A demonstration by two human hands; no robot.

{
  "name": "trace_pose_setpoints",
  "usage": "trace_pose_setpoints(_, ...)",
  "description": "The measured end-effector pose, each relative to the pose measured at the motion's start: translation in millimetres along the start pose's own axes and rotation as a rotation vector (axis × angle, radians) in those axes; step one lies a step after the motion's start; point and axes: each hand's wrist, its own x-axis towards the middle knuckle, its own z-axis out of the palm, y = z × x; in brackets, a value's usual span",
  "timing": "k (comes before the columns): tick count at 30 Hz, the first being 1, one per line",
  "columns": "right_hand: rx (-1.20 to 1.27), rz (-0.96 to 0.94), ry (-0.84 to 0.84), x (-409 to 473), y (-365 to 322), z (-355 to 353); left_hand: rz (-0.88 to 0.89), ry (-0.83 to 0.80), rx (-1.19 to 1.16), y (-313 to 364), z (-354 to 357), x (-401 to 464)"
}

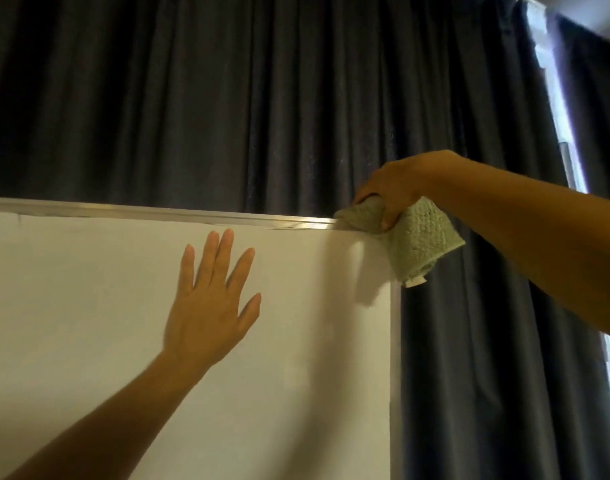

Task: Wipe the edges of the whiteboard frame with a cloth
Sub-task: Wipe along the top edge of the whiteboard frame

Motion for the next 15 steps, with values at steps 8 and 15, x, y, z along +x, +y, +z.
trace_pose_setpoints(8,1.296,-0.006,0.492,34.2,27.3,141.5,-0.004,-0.06,-0.033,86.8,33.7,47.9)
trace_pose_setpoints(15,2.041,0.078,0.615,73.2,-59.9,227.1,0.053,-0.201,-0.065,129.9,66.2,41.1)
